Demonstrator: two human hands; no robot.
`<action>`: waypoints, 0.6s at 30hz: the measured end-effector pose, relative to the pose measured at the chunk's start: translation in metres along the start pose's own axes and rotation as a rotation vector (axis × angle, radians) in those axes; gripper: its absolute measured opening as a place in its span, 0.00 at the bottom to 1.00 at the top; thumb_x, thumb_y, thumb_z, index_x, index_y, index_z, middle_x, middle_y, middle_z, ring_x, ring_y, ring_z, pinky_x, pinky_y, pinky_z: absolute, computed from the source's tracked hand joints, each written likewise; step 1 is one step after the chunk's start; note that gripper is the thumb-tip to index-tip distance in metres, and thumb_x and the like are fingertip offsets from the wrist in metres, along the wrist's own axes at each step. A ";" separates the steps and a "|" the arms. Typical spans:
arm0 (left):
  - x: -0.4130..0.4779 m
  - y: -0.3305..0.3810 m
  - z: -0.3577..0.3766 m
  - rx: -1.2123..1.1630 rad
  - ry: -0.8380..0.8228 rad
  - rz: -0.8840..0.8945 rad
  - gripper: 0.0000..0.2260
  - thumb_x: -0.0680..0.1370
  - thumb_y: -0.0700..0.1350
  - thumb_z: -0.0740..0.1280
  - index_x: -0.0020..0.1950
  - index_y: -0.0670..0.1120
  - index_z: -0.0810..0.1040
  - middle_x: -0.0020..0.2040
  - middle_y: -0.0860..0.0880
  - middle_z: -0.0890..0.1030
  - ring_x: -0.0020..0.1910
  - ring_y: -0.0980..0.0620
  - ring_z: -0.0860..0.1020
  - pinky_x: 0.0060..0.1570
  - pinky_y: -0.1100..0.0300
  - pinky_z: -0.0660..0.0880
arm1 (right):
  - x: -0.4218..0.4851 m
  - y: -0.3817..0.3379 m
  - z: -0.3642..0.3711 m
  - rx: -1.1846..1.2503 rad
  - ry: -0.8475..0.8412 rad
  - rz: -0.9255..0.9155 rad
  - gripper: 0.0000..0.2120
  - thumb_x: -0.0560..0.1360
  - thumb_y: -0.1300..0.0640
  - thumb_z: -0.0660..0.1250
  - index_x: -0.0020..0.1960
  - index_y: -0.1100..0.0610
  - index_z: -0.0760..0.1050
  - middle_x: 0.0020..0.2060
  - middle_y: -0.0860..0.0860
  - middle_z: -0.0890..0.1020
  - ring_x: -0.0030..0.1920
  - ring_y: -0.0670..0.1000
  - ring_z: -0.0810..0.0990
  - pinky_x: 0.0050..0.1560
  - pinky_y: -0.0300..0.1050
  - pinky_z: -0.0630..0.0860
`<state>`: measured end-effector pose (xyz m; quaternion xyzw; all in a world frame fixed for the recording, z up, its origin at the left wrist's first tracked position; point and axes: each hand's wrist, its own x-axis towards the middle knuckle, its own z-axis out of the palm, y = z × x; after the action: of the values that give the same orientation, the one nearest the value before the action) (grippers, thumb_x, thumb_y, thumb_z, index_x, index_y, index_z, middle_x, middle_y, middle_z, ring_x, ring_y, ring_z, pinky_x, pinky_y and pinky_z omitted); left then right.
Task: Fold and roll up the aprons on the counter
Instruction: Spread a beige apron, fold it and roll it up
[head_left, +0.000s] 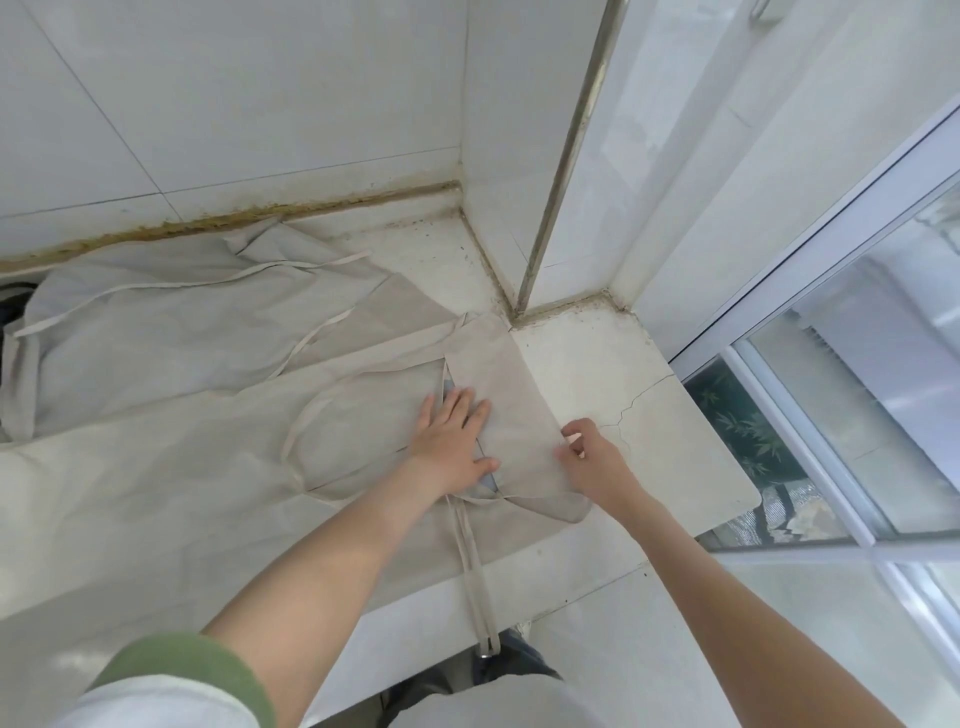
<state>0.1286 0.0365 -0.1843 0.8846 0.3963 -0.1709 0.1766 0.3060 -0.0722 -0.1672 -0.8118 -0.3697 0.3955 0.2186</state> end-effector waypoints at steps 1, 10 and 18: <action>0.000 0.001 -0.001 0.005 -0.001 -0.005 0.37 0.78 0.63 0.57 0.79 0.50 0.43 0.79 0.48 0.40 0.77 0.50 0.38 0.72 0.48 0.33 | -0.002 0.000 -0.001 0.040 -0.045 0.005 0.10 0.78 0.59 0.62 0.59 0.55 0.68 0.39 0.48 0.73 0.40 0.49 0.74 0.38 0.41 0.69; 0.000 0.010 -0.001 -0.012 -0.022 -0.041 0.38 0.78 0.64 0.57 0.79 0.49 0.43 0.79 0.46 0.40 0.77 0.49 0.37 0.73 0.48 0.34 | -0.011 0.019 -0.020 0.088 -0.214 0.029 0.21 0.76 0.69 0.58 0.64 0.50 0.69 0.46 0.53 0.70 0.41 0.52 0.74 0.35 0.42 0.78; -0.017 0.009 0.004 -0.110 0.088 0.036 0.28 0.82 0.59 0.48 0.79 0.54 0.41 0.79 0.47 0.38 0.77 0.49 0.36 0.73 0.49 0.35 | -0.006 0.007 -0.005 -0.374 0.129 -0.158 0.26 0.72 0.68 0.57 0.70 0.61 0.64 0.61 0.58 0.72 0.61 0.60 0.69 0.59 0.51 0.67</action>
<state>0.1238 0.0183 -0.1793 0.8870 0.3967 -0.1067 0.2107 0.3107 -0.0815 -0.1660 -0.8304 -0.4844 0.2488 0.1177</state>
